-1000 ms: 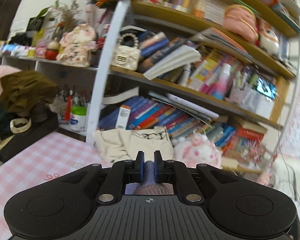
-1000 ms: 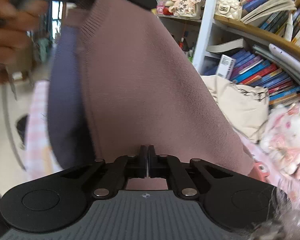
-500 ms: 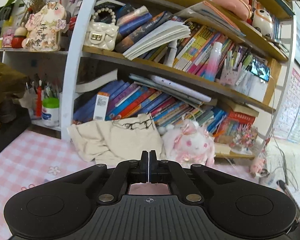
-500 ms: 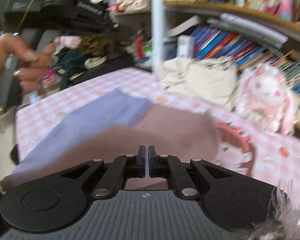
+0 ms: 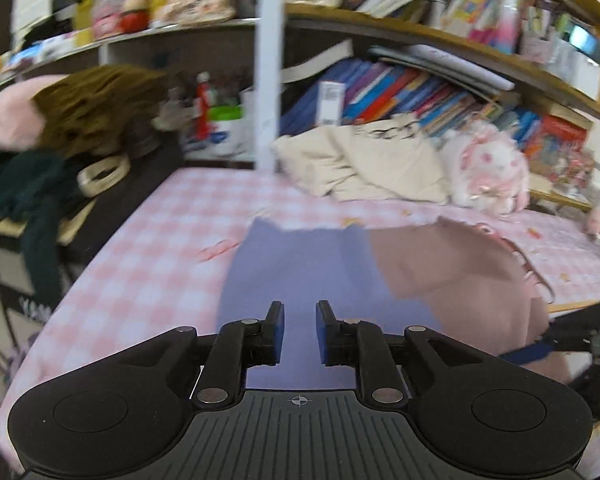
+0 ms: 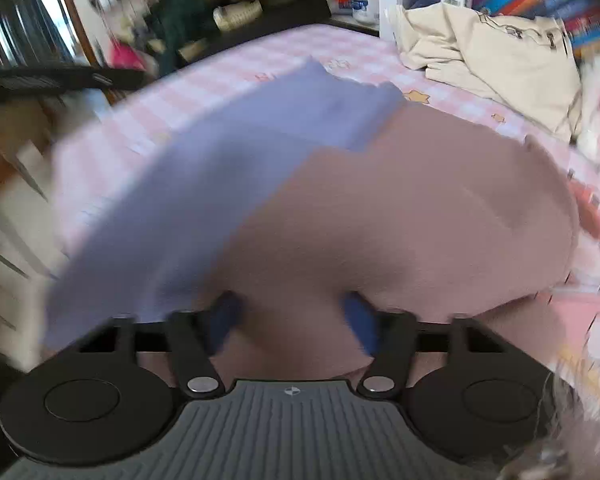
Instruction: Fold clothes
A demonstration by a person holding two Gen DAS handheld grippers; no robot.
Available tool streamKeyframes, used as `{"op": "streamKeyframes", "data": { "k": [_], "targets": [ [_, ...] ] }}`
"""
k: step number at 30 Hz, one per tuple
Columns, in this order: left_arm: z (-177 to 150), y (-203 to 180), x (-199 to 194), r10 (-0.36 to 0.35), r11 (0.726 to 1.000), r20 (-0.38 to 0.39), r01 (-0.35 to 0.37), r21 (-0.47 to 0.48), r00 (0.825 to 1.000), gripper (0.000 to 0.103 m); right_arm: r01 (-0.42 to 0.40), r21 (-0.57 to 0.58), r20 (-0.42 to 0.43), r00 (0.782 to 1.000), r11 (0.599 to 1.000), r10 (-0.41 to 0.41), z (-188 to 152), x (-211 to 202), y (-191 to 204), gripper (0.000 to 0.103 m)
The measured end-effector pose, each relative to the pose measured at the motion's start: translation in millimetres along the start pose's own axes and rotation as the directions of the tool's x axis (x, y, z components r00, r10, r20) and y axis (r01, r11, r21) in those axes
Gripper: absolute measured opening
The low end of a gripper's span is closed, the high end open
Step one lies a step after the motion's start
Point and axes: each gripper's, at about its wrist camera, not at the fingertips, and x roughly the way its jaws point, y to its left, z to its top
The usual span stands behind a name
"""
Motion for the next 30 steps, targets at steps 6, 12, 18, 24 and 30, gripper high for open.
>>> {"op": "streamKeyframes", "data": {
  "k": [6, 12, 18, 24, 30],
  "targets": [
    [-9.0, 0.6, -3.3, -0.003, 0.999, -0.006, 0.003, 0.054, 1.0, 0.039, 0.177, 0.045, 0.058, 0.982, 0.983, -0.179, 35.4, 34.5, -24.4, 0.045],
    [-31.4, -35.6, 7.5, -0.064, 0.947, -0.073, 0.084, 0.309, 0.995, 0.073, 0.229, 0.138, 0.031, 0.971, 0.964, -0.235, 52.3, 41.8, -60.0, 0.046],
    [-68.0, -81.5, 20.3, -0.087, 0.765, -0.144, 0.159, 0.625, 0.986, 0.073, 0.236, 0.184, 0.024, 0.969, 0.954, -0.245, 53.4, 42.2, -63.8, 0.047],
    [-74.4, -80.4, 32.3, -0.066, 0.724, -0.148, 0.149, 0.674, 0.987, 0.073, 0.267, 0.188, 0.047, 0.959, 0.945, -0.28, 36.2, 14.2, -54.8, 0.065],
    [-50.3, -61.6, 37.0, -0.103, 0.802, -0.119, 0.153, 0.577, 0.988, 0.033, 0.278, 0.03, 0.074, 0.957, 0.96, -0.28, -8.0, -20.8, -25.8, 0.075]
  ]
}}
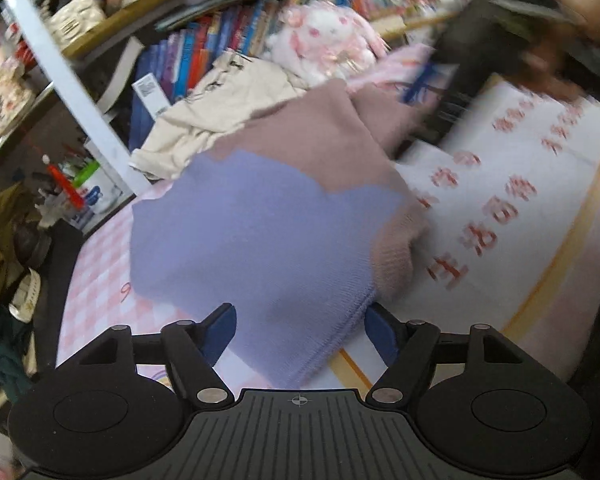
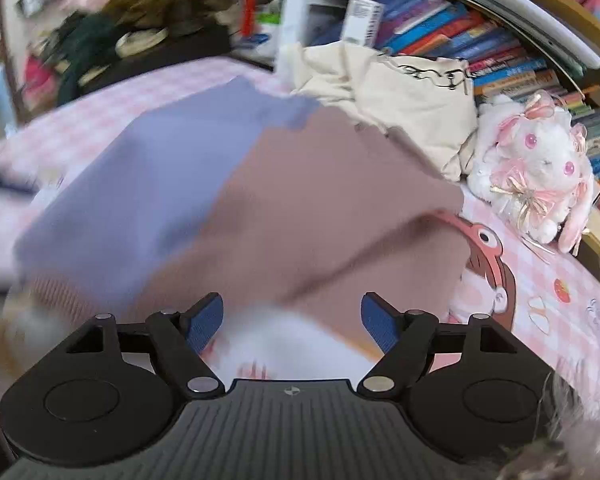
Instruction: Fold clothes
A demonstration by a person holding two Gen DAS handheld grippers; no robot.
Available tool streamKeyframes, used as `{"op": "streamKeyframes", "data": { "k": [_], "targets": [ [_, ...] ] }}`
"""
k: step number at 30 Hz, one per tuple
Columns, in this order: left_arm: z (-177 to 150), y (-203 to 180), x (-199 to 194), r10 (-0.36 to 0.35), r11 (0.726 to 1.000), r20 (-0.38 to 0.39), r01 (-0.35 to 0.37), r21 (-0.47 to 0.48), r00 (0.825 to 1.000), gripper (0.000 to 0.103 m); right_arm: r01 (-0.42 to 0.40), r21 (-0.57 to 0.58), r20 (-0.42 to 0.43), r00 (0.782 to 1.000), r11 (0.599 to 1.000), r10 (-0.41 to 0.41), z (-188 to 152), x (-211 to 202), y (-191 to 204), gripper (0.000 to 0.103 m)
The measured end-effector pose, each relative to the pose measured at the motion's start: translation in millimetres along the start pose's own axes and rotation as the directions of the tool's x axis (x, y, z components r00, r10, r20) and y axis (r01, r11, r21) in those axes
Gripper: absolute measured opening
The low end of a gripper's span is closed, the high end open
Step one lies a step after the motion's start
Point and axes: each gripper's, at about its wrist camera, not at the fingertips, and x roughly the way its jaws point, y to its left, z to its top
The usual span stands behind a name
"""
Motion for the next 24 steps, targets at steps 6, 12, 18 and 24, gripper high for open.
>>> {"op": "streamKeyframes", "data": {
  "k": [6, 12, 18, 24],
  "targets": [
    [40.3, 41.4, -9.1, 0.05, 0.975, 0.148, -0.016, -0.222, 0.988, 0.008, -0.061, -0.136, 0.045, 0.997, 0.989, 0.068, -22.4, -23.7, 32.2, 0.084],
    [89.1, 60.3, -51.7, 0.079, 0.962, 0.369, 0.026, -0.271, 0.926, 0.008, -0.015, -0.114, 0.143, 0.989, 0.993, 0.031, -5.1, -18.4, 54.0, 0.098],
    [99.9, 63.6, -69.7, 0.067, 0.952, 0.434, 0.072, -0.297, 0.898, 0.008, 0.018, 0.061, 0.152, 0.988, 0.998, -0.027, 11.5, 3.4, 45.6, 0.088],
    [81.4, 74.9, -72.3, 0.131, 0.94, 0.389, 0.011, -0.341, 0.912, 0.007, 0.092, 0.149, 0.126, 0.986, 0.985, -0.111, 7.5, -6.6, 15.0, 0.007]
  ]
}}
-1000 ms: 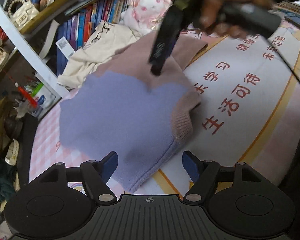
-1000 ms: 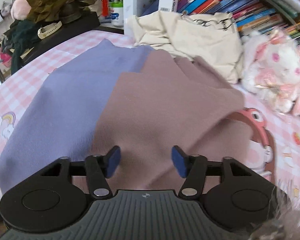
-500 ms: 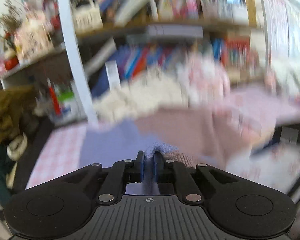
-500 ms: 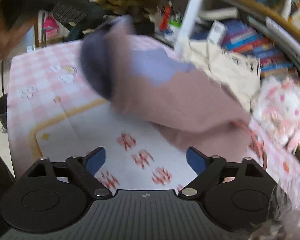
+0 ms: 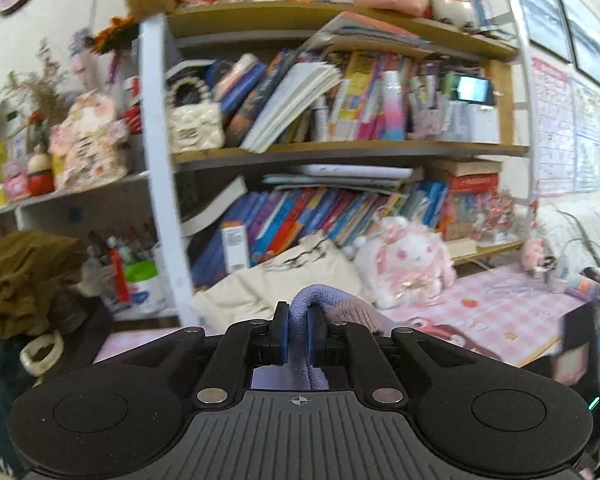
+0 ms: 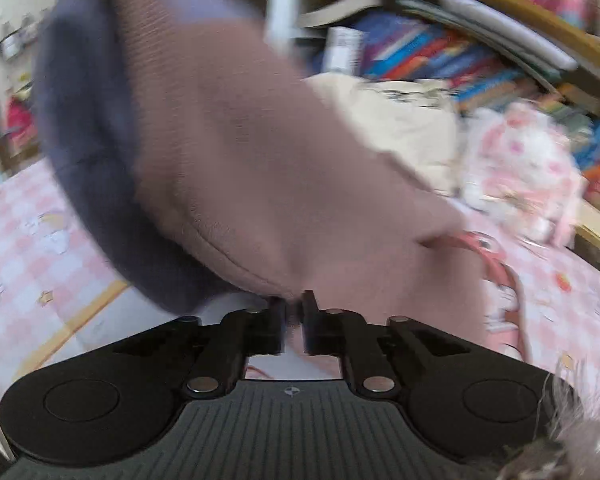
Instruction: Fold clothes
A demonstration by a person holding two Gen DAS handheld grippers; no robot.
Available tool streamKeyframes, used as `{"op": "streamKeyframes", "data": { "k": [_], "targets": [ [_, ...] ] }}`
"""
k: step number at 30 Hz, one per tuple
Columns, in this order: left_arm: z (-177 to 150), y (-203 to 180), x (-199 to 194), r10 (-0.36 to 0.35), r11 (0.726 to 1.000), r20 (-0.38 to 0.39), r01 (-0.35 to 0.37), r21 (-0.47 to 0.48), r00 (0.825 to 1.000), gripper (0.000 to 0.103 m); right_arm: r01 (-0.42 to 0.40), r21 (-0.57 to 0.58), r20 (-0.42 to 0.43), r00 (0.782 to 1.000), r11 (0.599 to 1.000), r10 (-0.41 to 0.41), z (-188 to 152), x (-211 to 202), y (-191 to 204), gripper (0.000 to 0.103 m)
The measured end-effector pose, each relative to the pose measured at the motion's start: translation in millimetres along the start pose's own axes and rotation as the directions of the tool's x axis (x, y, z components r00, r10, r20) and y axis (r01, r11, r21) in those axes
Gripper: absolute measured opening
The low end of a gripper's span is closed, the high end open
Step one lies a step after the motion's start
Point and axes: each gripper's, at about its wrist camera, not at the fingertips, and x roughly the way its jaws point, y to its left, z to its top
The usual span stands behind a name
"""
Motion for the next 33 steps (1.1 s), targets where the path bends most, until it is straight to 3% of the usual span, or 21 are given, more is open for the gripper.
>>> {"op": "streamKeyframes", "data": {
  "k": [3, 5, 8, 11, 14, 17, 20, 22, 23, 24, 25, 26, 29, 30, 31, 32, 33],
  "targets": [
    [-5.0, 6.2, -3.6, 0.028, 0.999, -0.007, -0.028, -0.017, 1.0, 0.007, 0.101, 0.006, 0.09, 0.991, 0.995, -0.101, 6.9, -27.8, -19.8, 0.007],
    [-3.1, 7.2, -9.0, 0.039, 0.999, 0.026, -0.038, -0.027, 0.999, 0.007, 0.171, 0.011, 0.176, 0.97, 0.985, -0.17, 16.3, -52.8, -33.4, 0.007],
    [10.2, 1.8, -22.0, 0.054, 0.998, 0.121, -0.053, -0.017, 0.991, 0.007, 0.265, 0.004, 0.321, 0.913, 0.964, -0.252, 36.1, -94.4, -48.4, 0.006],
    [33.1, -1.6, -40.9, 0.069, 0.998, 0.242, -0.068, -0.012, 0.968, 0.007, 0.281, 0.017, 0.452, 0.854, 0.959, -0.258, 59.0, -136.5, -60.1, 0.006],
    [61.2, 0.0, -71.5, 0.084, 0.996, 0.387, -0.084, -0.018, 0.918, 0.007, 0.226, 0.023, 0.618, 0.763, 0.974, -0.192, 72.9, -196.9, -64.0, 0.006],
    [88.4, 5.4, -109.3, 0.088, 0.996, 0.545, -0.085, -0.032, 0.834, 0.007, 0.11, -0.013, 0.771, 0.634, 0.994, -0.06, 82.1, -255.9, -72.1, 0.006],
    [111.9, 5.9, -135.6, 0.079, 0.997, 0.661, -0.061, -0.05, 0.746, 0.007, 0.128, -0.092, 0.866, 0.5, 0.987, 0.016, 84.7, -310.5, -67.4, 0.006],
    [124.8, 2.5, -147.5, 0.065, 0.998, 0.721, -0.042, -0.05, 0.69, 0.007, 0.163, -0.105, 0.891, 0.454, 0.981, 0.02, 89.3, -333.1, -66.6, 0.006],
    [129.1, 1.4, -145.2, 0.051, 0.999, 0.724, -0.028, -0.043, 0.688, 0.007, 0.172, -0.107, 0.895, 0.446, 0.979, 0.019, 92.1, -340.7, -68.3, 0.006],
    [133.2, 0.4, -141.8, 0.035, 0.999, 0.723, -0.014, -0.035, 0.69, 0.008, 0.163, -0.1, 0.885, 0.466, 0.982, 0.012, 96.1, -340.8, -74.1, 0.006],
    [135.5, -0.8, -131.1, 0.02, 1.0, 0.695, -0.009, -0.02, 0.719, 0.008, 0.153, -0.091, 0.869, 0.495, 0.984, 0.003, 100.0, -338.7, -80.7, 0.006],
    [136.0, -1.8, -115.8, 0.006, 1.0, 0.644, -0.003, -0.005, 0.765, 0.008, 0.135, -0.076, 0.837, 0.547, 0.988, -0.01, 103.5, -330.7, -88.8, 0.006],
    [110.5, -7.1, -37.4, -0.04, 0.999, 0.349, 0.027, 0.043, 0.936, 0.01, 0.021, 0.026, 0.645, 0.764, 0.999, -0.032, 106.4, -278.4, -122.5, 0.007],
    [93.1, -9.6, -4.9, -0.048, 0.998, 0.223, 0.038, 0.051, 0.974, 0.01, -0.01, 0.064, 0.557, 0.83, 0.998, -0.028, 102.6, -251.2, -133.3, 0.007],
    [75.7, -12.2, 27.7, -0.055, 0.997, 0.093, 0.049, 0.057, 0.994, 0.012, -0.028, 0.104, 0.455, 0.89, 0.994, -0.022, 96.9, -220.8, -143.0, 0.006],
    [55.2, -15.9, 55.8, -0.061, 0.996, -0.03, 0.063, 0.068, 0.998, 0.014, -0.02, 0.132, 0.346, 0.938, 0.991, -0.028, 85.6, -185.9, -147.3, 0.006],
    [31.7, -22.2, 79.5, -0.051, 0.994, -0.118, 0.062, 0.093, 0.992, 0.015, 0.014, 0.137, 0.26, 0.964, 0.991, -0.049, 70.8, -154.1, -145.2, 0.006]
  ]
}}
